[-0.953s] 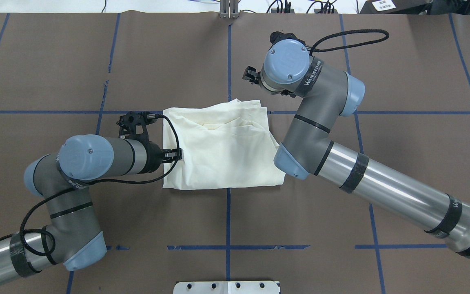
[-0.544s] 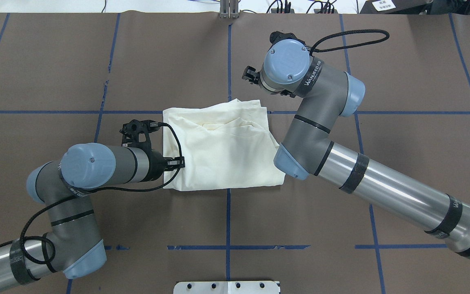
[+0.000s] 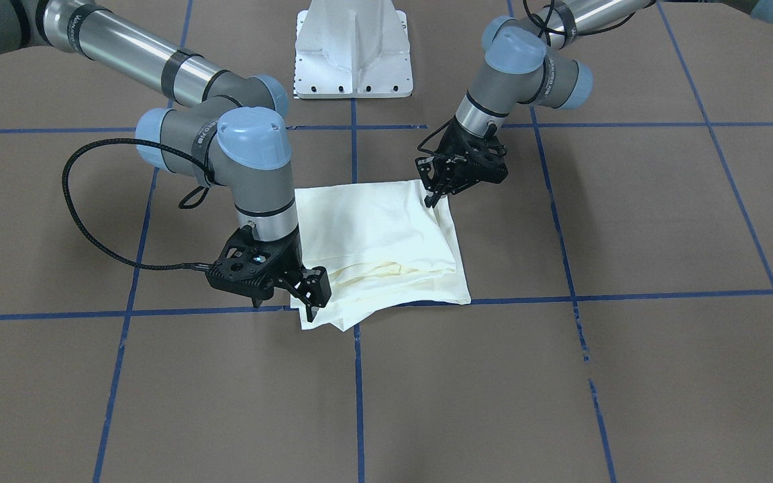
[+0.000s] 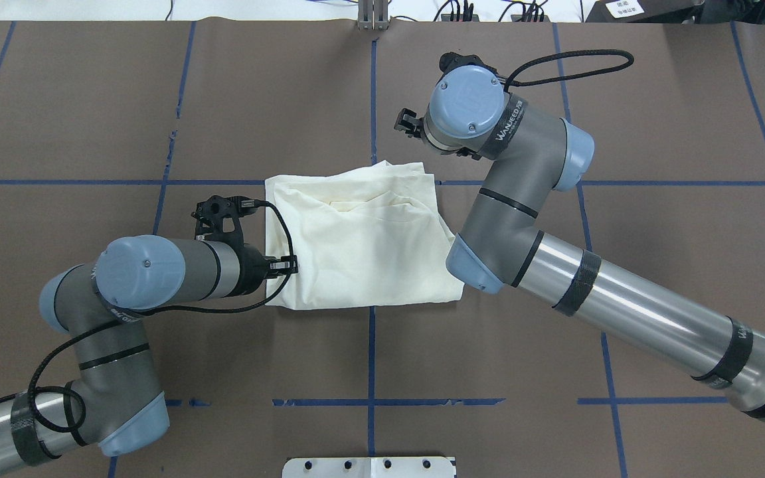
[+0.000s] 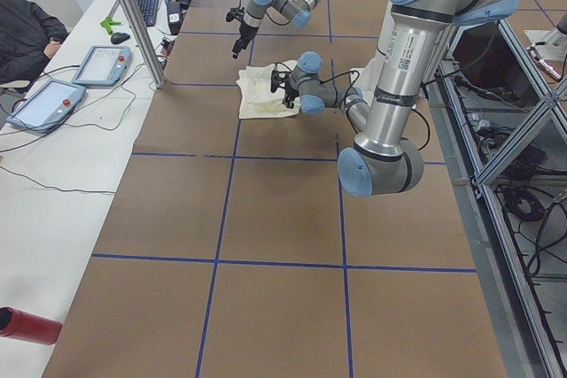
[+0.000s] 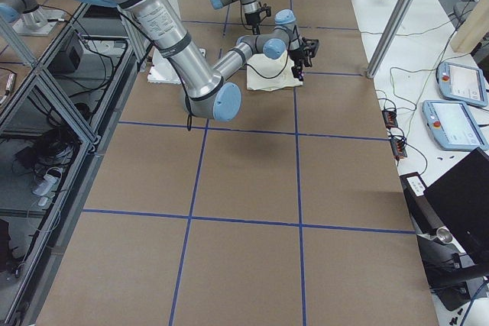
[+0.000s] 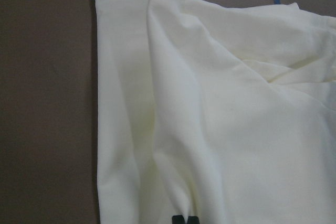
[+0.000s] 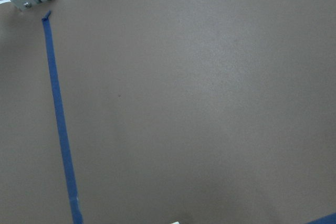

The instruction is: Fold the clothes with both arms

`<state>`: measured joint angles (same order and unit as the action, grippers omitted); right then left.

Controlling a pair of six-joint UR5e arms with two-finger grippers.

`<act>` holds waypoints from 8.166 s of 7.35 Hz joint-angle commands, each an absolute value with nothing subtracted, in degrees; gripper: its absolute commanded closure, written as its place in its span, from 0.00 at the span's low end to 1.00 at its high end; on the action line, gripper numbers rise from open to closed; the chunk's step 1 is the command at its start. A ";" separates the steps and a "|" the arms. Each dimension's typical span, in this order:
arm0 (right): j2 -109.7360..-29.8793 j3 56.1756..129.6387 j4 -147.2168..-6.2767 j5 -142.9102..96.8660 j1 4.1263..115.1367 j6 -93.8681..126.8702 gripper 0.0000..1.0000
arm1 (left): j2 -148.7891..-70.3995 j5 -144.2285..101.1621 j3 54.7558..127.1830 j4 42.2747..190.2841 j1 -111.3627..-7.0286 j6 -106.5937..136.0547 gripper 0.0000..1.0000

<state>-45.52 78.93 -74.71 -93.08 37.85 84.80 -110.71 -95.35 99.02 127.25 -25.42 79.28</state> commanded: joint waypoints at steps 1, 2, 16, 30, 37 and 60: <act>-45.62 78.93 -74.71 -93.08 37.79 84.73 0.00 | -106.11 -95.36 100.89 128.14 -25.49 79.10 1.00; -45.70 78.93 -74.71 -93.08 37.88 84.55 0.00 | -103.39 -95.36 100.81 133.19 -25.49 79.19 1.00; -46.41 79.01 -74.53 -93.08 37.88 84.37 0.00 | -109.17 -95.45 95.89 133.06 -25.40 84.99 0.00; -46.76 79.37 -74.62 -93.16 37.79 84.20 0.00 | -114.71 -96.07 90.09 127.09 -31.11 75.07 0.00; -46.76 79.37 -74.97 -95.86 38.23 81.49 0.00 | -114.35 -96.68 90.87 126.48 -35.24 65.66 0.00; -110.13 111.01 -94.75 -139.04 91.14 2.64 0.00 | -70.92 -134.38 108.01 93.18 -88.95 -13.03 0.00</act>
<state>-110.08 111.06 -94.76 -139.05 91.14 2.64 -70.47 -134.31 107.70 101.80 -89.05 -7.57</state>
